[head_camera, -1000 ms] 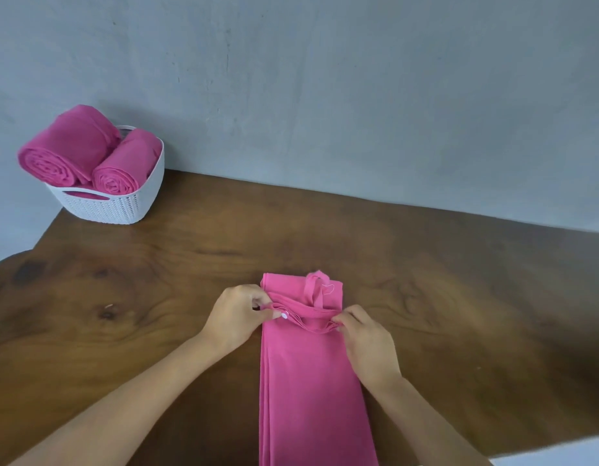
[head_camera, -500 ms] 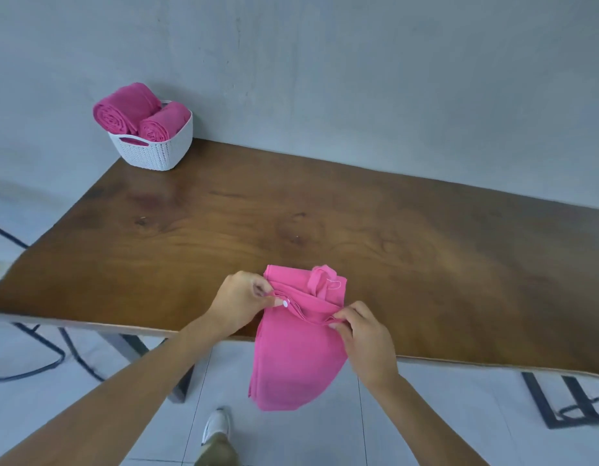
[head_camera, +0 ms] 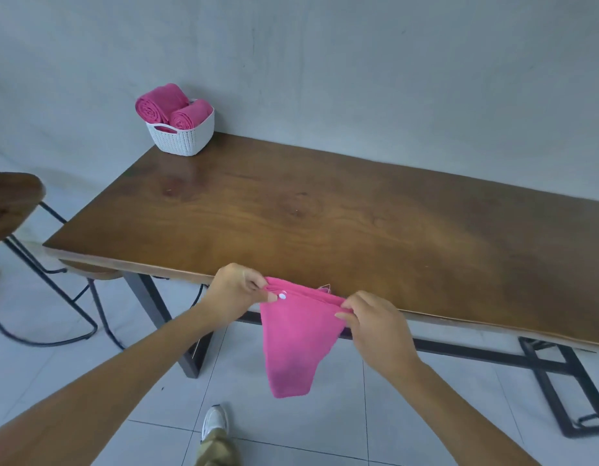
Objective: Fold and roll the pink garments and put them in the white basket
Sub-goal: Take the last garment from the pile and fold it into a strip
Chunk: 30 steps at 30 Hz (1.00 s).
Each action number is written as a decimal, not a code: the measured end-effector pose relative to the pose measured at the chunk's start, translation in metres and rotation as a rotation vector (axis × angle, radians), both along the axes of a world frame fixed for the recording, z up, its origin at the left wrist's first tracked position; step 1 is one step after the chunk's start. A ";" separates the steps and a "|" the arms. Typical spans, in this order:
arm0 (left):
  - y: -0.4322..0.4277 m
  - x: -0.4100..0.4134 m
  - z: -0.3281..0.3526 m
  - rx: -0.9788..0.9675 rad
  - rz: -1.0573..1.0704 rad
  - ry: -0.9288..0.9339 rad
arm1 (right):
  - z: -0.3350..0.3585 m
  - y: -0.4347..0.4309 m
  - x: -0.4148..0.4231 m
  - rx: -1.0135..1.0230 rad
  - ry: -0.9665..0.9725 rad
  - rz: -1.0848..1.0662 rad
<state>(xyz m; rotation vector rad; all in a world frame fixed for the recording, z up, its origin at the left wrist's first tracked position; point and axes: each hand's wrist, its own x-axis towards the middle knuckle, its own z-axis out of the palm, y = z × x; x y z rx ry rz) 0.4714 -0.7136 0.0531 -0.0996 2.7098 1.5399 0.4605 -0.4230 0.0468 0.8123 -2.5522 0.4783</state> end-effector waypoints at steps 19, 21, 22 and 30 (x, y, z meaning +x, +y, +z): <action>0.015 0.012 0.064 -0.092 -0.067 0.223 | 0.069 0.005 -0.008 0.074 -0.236 -0.092; 0.013 0.012 0.062 -0.111 -0.071 0.207 | 0.068 0.005 -0.006 0.028 -0.249 -0.094; 0.012 0.012 0.060 -0.109 -0.068 0.197 | 0.067 0.004 -0.006 0.014 -0.249 -0.094; 0.009 0.004 0.050 -0.066 -0.070 0.191 | 0.062 -0.001 -0.002 -0.064 -0.286 -0.113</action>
